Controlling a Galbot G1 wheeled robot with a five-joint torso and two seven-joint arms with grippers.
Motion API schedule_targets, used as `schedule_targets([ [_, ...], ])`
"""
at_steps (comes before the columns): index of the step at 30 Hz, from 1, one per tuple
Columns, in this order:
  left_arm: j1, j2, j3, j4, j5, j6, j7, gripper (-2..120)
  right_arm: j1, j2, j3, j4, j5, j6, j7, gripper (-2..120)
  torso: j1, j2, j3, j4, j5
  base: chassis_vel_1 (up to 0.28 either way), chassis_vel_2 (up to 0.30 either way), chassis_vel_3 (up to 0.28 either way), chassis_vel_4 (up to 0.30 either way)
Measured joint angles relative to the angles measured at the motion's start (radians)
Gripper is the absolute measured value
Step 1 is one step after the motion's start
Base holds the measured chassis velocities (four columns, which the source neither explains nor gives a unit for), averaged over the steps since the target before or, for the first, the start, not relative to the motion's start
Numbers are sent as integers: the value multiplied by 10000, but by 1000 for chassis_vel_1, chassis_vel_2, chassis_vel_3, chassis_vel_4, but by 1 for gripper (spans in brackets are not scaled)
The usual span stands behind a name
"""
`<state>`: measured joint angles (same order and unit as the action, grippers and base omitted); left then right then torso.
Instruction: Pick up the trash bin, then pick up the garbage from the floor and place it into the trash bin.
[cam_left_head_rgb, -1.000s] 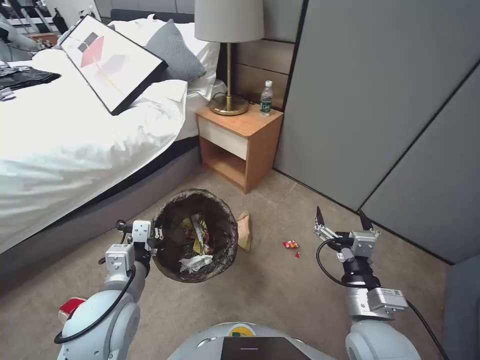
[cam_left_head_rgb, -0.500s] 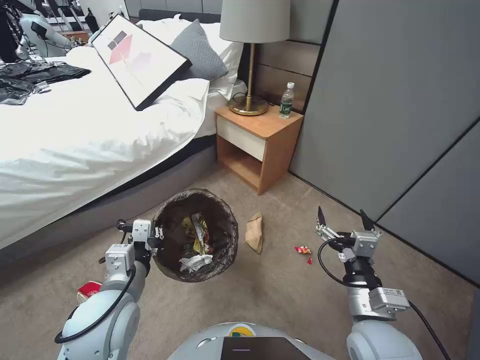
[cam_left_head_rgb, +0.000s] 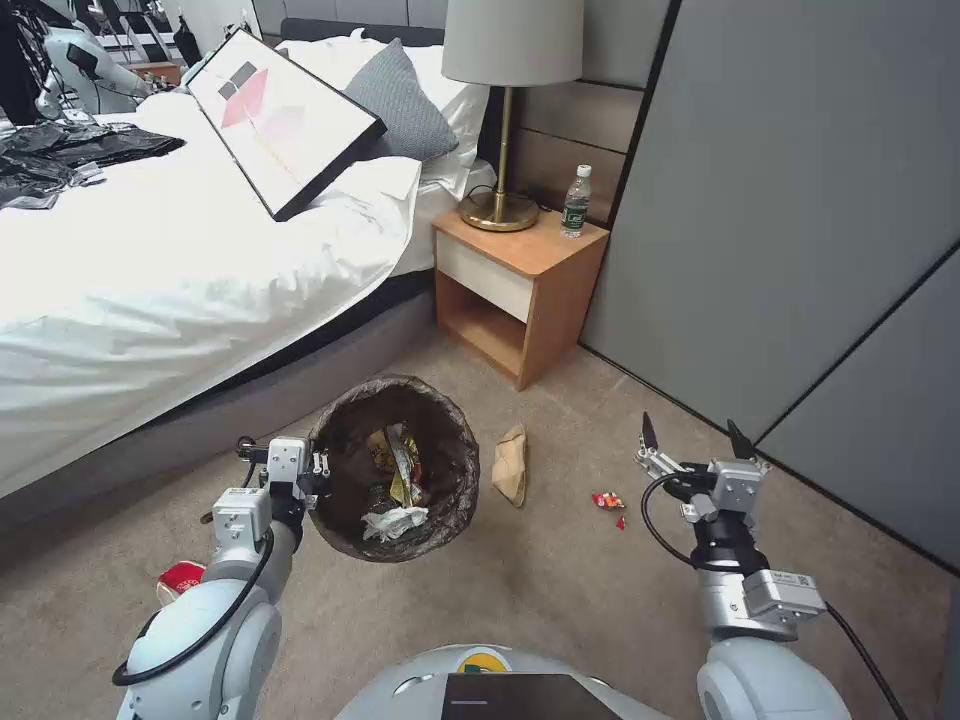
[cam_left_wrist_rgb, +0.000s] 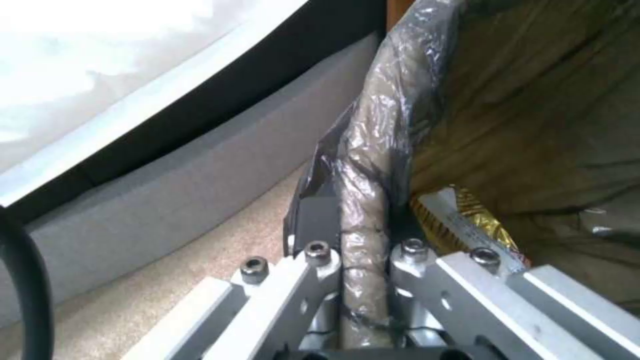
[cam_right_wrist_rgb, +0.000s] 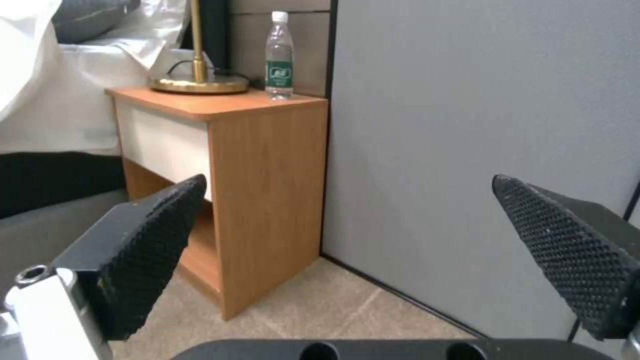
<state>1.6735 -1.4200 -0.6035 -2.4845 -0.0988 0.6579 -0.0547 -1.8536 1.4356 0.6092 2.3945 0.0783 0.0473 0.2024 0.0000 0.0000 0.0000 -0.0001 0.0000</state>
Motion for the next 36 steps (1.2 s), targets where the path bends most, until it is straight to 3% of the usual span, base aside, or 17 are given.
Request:
schedule_targets([
  [36, -24, -12, -3, 26, -5, 1, -3, 2, -59, 19, -95, 15, -38, 33, -12, 100, 0, 0, 0, 2, 0, -30, 25, 30, -28],
])
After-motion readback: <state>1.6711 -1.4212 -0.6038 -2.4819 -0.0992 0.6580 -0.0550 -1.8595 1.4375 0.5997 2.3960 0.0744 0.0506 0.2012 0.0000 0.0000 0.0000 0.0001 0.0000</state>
